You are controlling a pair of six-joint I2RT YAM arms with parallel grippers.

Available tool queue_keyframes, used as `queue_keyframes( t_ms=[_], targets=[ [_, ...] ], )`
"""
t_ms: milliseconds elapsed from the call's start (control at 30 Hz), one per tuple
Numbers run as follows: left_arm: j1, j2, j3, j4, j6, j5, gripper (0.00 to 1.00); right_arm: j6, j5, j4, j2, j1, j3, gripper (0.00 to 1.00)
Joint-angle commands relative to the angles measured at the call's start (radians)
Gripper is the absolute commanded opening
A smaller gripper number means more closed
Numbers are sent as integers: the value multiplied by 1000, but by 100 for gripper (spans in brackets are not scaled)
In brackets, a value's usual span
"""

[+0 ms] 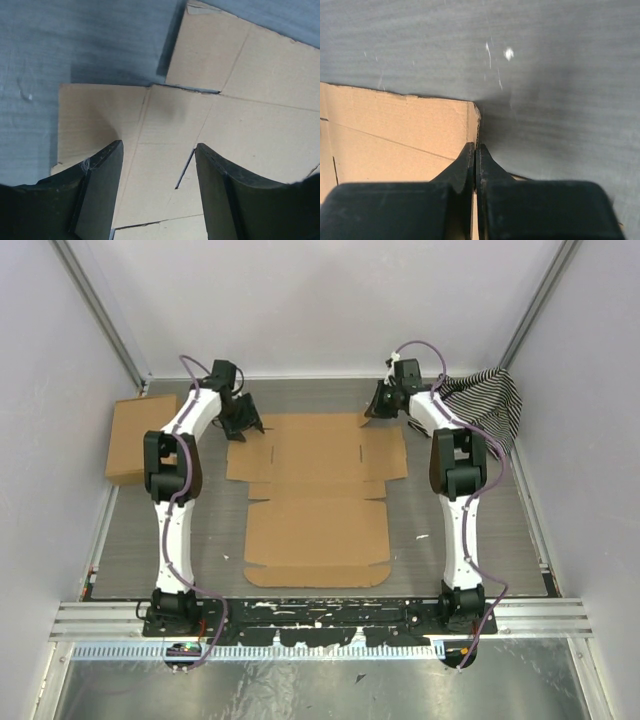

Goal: Fold the paper box

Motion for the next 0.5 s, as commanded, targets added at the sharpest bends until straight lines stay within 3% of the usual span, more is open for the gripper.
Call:
queue_keyframes(
  t_ms=[0,200,467],
  targets=[
    [-4,-165,-130,62,-25,18,66,-50,26,-19,-174,7,-157,1],
    [-18,-259,-270,93,-17,30,68,-74,69,4,-347,38,-403,1],
    [-43,-243,-291,68,-3,10,68,-38,102,21,-432,72,-528,1]
  ],
)
